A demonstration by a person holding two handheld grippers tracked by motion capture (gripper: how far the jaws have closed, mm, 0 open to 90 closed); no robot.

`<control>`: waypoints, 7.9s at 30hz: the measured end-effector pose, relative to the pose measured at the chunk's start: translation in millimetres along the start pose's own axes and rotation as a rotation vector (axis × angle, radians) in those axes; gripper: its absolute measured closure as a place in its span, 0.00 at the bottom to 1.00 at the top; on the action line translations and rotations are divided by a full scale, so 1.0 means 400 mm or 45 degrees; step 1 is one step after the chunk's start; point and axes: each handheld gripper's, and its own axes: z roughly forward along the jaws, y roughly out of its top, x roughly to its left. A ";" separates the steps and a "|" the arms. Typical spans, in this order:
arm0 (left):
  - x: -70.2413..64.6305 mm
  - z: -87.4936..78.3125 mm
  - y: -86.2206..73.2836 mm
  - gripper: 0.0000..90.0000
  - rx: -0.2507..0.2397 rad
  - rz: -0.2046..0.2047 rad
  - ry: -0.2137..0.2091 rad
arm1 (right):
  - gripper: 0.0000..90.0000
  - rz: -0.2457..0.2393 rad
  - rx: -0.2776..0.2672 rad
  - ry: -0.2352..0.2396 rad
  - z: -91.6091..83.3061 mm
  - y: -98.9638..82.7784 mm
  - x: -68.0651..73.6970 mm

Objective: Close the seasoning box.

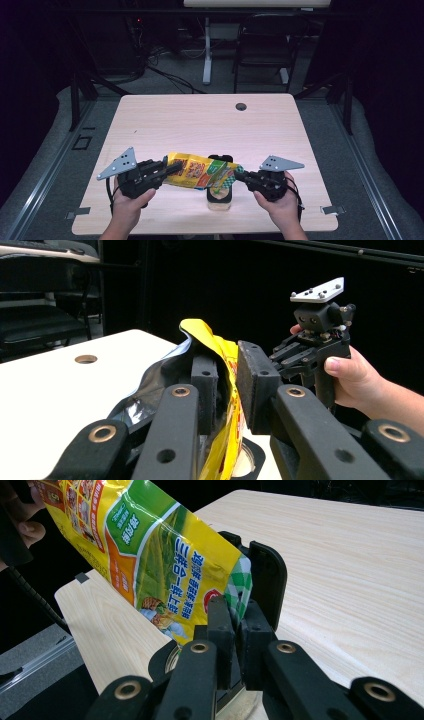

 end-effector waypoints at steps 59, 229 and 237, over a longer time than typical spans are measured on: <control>-0.001 0.015 -0.001 0.91 -0.037 -0.020 -0.012 | 0.96 0.019 -0.002 -0.008 0.001 -0.008 -0.008; -0.022 0.049 0.015 0.89 -0.011 -0.003 -0.027 | 0.97 0.077 0.034 0.056 -0.024 -0.017 -0.040; -0.021 0.044 0.016 0.89 -0.015 0.000 -0.021 | 0.96 0.089 -0.002 0.054 -0.036 -0.009 -0.037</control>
